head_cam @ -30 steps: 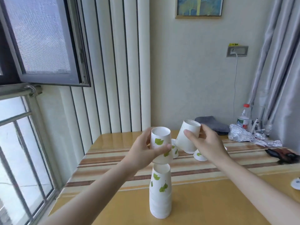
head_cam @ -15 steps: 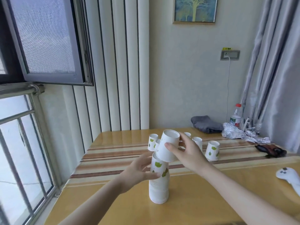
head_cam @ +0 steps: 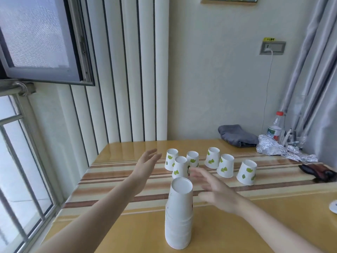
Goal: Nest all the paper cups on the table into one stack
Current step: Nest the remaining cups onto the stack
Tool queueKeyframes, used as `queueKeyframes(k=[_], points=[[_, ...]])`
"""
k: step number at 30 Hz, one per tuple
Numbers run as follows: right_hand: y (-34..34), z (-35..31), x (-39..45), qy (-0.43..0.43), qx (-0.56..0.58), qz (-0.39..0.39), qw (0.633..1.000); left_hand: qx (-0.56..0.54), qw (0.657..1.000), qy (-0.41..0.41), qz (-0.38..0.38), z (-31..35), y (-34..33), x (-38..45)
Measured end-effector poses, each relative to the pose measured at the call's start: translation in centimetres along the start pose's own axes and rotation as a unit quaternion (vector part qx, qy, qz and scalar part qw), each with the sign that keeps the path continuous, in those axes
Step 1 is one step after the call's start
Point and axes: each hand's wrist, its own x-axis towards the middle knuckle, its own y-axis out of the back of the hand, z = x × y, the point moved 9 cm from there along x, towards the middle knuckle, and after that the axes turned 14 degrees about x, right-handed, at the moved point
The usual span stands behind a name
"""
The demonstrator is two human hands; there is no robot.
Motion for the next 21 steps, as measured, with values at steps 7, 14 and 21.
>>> queueKeyframes(k=[7,14,21], points=[[7.9,3.8,9.7,-0.010,-0.049,0.190,0.981,0.130,0.991,0.013,0.013,-1.7,-3.7,9.7],[8.9,6.6,16.8,0.008,-0.132,0.161,0.978,0.264,0.964,-0.032,-0.031,-2.5,-5.8,16.6],[8.5,8.4,20.5,0.001,-0.251,0.068,0.966,0.322,0.941,-0.053,-0.086,-4.6,-6.0,17.6]])
